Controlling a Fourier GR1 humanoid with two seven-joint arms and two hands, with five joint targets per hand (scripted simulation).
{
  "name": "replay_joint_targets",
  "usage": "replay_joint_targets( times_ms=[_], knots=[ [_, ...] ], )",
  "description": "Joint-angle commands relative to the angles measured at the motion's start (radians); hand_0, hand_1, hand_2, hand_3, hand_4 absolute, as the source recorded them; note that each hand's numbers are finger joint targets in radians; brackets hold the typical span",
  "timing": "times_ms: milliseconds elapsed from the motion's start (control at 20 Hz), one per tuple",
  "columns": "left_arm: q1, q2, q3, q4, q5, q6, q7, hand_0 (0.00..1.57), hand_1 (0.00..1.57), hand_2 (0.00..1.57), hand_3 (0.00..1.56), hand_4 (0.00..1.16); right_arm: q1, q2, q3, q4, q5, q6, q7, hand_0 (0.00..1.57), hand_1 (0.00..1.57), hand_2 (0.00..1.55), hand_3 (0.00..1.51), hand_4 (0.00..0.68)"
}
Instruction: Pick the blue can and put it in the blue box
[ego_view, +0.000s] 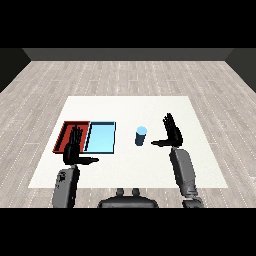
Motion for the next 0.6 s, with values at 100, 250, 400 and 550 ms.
replay_joint_targets(
  times_ms=[100, 250, 400, 550],
  knots=[
    [0.030, -0.018, -0.025, -0.128, -0.033, 0.053, 0.068, 0.00, 0.00, 0.00, 0.00, 0.00, 0.021, 0.002, -0.006, 0.036, -0.019, 0.036, -0.057, 0.00, 0.00, 0.00, 0.00, 0.000],
    [-0.036, 0.008, 0.028, 0.041, 0.006, 0.001, -0.029, 0.00, 0.00, 0.00, 0.00, 0.00, -0.089, 0.001, -0.016, 0.102, -0.036, 0.025, -0.014, 0.00, 0.00, 0.00, 0.00, 0.000],
    [0.026, 0.022, 0.033, -0.067, 0.056, -0.032, 0.034, 0.00, 0.00, 0.00, 0.00, 0.00, -0.048, 0.032, 0.008, 0.019, -0.047, -0.008, 0.051, 0.00, 0.00, 0.00, 0.00, 0.000],
    [0.038, -0.038, -0.019, -0.021, -0.004, 0.012, -0.032, 0.00, 0.00, 0.00, 0.00, 0.00, -0.084, 0.062, 0.015, 0.082, -0.038, -0.031, 0.014, 0.00, 0.00, 0.00, 0.00, 0.000]
  ],
)
